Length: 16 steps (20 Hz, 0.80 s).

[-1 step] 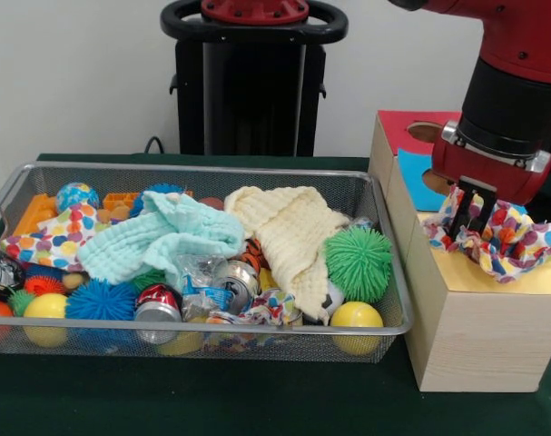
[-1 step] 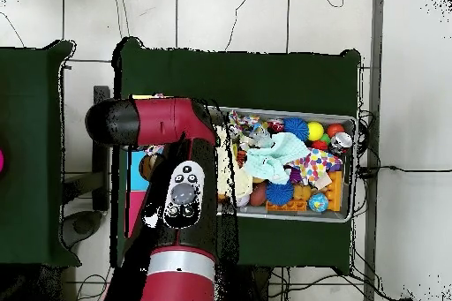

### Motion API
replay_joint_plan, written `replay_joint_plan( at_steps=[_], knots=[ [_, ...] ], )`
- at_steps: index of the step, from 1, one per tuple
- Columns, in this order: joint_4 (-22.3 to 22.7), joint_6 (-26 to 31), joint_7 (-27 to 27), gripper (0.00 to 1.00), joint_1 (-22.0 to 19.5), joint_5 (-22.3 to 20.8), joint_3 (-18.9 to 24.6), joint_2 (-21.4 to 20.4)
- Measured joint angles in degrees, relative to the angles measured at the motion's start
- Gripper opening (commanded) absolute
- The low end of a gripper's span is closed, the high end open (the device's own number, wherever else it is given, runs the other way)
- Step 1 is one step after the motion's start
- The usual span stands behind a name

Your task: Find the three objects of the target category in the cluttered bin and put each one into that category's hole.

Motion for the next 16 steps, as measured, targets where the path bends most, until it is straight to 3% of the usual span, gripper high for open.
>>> replay_joint_plan(
  at_steps=[9,16],
  knots=[
    [-0.2,-0.3,0.0,0.0,-0.7,1.2,0.7,0.1],
    [0.5,-3.2,0.0,0.0,-3.2,3.2,4.1,0.2]
  ],
)
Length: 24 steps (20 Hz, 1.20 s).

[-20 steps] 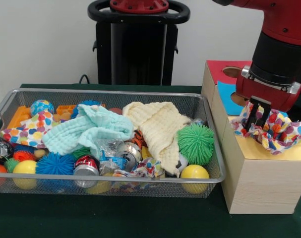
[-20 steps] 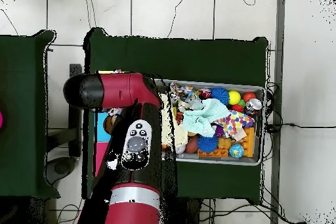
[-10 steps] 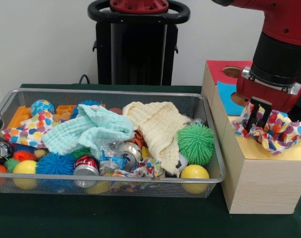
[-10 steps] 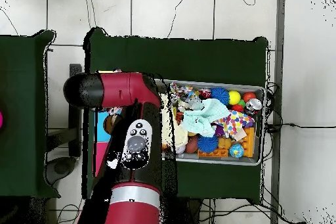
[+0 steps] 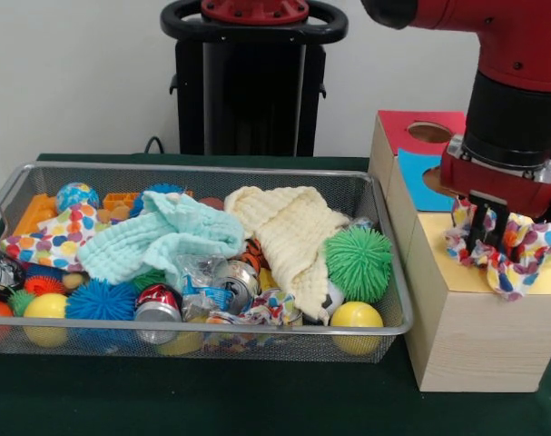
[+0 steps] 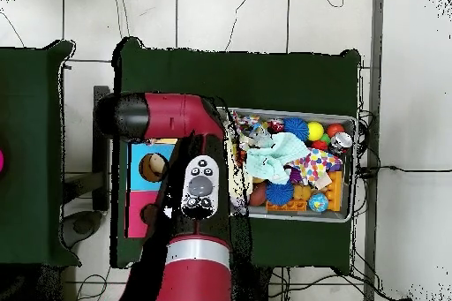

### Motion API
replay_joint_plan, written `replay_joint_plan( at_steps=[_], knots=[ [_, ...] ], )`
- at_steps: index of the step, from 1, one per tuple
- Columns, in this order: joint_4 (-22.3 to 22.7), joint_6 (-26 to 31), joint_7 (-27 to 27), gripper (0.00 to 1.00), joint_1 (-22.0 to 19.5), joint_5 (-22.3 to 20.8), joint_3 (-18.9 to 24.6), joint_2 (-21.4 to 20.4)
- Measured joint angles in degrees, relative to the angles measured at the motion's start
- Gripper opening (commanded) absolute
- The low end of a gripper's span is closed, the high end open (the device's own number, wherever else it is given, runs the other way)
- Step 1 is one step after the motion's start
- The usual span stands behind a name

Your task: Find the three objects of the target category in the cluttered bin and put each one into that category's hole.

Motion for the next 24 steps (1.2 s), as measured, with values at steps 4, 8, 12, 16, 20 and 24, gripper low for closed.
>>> replay_joint_plan(
  at_steps=[4,8,12,16,20,24],
  knots=[
    [2.2,-2.7,0.0,0.0,-2.6,1.3,3.5,-0.3],
    [3.5,-3.0,0.0,0.0,-4.6,2.1,5.9,-0.3],
    [3.6,-2.8,0.0,0.0,-5.6,2.4,7.2,0.2],
    [3.6,-0.4,0.0,0.0,-6.2,2.4,8.2,1.1],
    [3.3,2.6,0.0,0.0,-6.2,2.6,8.3,2.1],
    [2.6,3.3,0.0,0.0,-6.3,2.7,8.3,2.5]
  ],
)
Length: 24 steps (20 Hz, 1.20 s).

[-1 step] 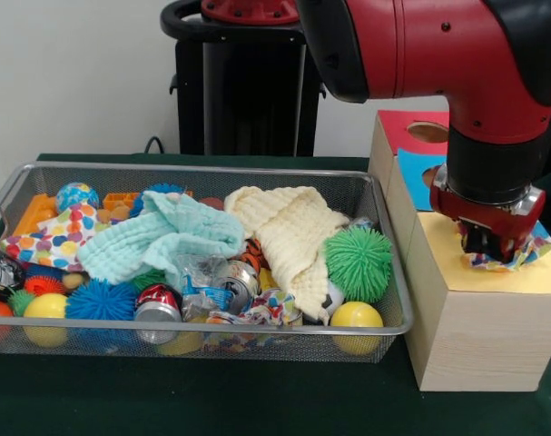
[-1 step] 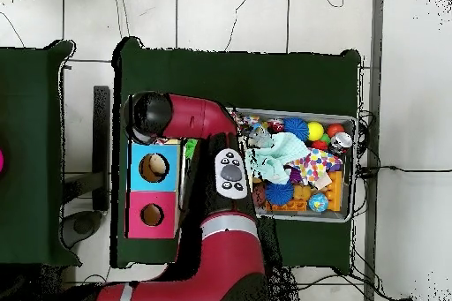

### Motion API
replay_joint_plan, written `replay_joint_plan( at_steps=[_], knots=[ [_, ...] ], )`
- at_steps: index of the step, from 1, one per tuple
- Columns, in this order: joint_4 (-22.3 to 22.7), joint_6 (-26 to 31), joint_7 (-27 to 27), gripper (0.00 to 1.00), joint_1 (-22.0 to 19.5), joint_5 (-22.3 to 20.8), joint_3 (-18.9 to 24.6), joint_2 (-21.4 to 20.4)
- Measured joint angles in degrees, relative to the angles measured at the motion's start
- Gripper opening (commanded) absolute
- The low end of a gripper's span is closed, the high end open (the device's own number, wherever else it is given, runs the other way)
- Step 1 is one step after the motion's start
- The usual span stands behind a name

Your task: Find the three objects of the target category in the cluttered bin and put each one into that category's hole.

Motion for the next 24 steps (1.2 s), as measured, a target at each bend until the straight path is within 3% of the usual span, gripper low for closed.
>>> replay_joint_plan(
  at_steps=[8,9,24],
  knots=[
    [-0.3,-0.1,0.0,0.0,0.0,0.1,0.0,0.2],
    [-0.4,-0.2,0.0,1.0,0.0,0.2,0.1,0.2],
    [-1.4,-0.1,0.0,1.0,0.0,0.0,0.7,0.5]
  ],
)
